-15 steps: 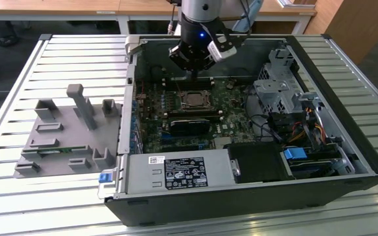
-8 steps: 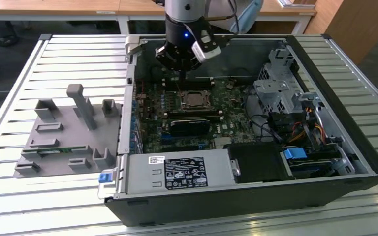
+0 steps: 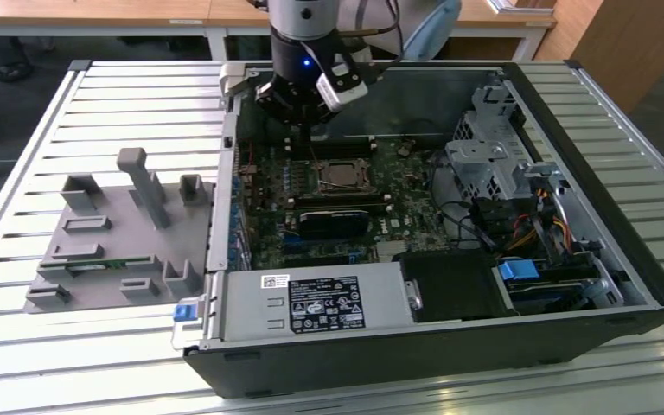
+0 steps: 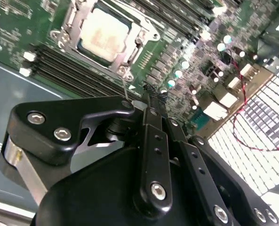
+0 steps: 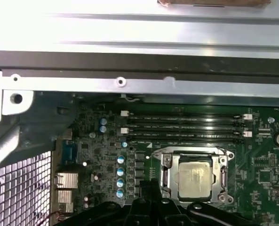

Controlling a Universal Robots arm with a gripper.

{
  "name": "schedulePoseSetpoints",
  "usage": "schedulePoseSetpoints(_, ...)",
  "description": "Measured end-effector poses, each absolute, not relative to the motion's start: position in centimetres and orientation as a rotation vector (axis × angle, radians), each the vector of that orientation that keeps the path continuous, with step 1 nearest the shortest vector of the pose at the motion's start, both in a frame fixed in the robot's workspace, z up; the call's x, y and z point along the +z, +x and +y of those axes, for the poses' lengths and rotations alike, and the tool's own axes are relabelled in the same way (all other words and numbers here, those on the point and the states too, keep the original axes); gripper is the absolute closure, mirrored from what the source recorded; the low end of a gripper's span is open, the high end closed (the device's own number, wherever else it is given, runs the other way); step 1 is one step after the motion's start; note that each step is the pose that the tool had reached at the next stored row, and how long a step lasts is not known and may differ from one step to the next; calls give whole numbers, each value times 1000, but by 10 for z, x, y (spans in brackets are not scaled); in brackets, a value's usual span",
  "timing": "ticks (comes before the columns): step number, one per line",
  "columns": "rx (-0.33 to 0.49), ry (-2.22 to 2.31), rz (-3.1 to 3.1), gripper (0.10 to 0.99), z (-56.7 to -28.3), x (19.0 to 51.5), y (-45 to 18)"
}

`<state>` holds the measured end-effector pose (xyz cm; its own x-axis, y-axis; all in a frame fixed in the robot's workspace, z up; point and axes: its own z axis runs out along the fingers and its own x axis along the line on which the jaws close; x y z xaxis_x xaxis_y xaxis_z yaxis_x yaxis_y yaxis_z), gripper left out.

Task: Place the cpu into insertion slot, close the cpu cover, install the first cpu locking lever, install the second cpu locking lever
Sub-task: 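Install the first cpu locking lever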

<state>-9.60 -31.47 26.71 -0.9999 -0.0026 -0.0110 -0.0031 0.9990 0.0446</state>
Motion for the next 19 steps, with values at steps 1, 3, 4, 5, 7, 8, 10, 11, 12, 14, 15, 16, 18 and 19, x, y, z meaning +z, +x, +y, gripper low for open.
schedulePoseSetpoints(1,70,-4,3130,980,-314,266,-98)
schedulePoseSetpoints(3,70,-4,3129,980,-313,265,-101)
schedulePoseSetpoints(4,69,-4,3130,980,-312,264,-102)
schedulePoseSetpoints(5,70,-4,3130,980,-310,263,-102)
schedulePoseSetpoints(7,70,-4,3129,980,-308,262,-103)
schedulePoseSetpoints(8,70,-4,3129,980,-307,261,-104)
schedulePoseSetpoints(10,70,-5,3129,980,-304,260,-105)
schedulePoseSetpoints(11,70,-4,3129,980,-303,259,-105)
schedulePoseSetpoints(12,70,-4,3129,980,-301,259,-105)
schedulePoseSetpoints(14,70,-4,3129,980,-296,258,-105)
schedulePoseSetpoints(15,70,-4,3129,980,-295,257,-105)
schedulePoseSetpoints(16,70,-4,3130,980,-293,257,-105)
schedulePoseSetpoints(18,70,-5,3129,980,-293,256,-105)
schedulePoseSetpoints(19,70,-5,3129,980,-293,256,-105)
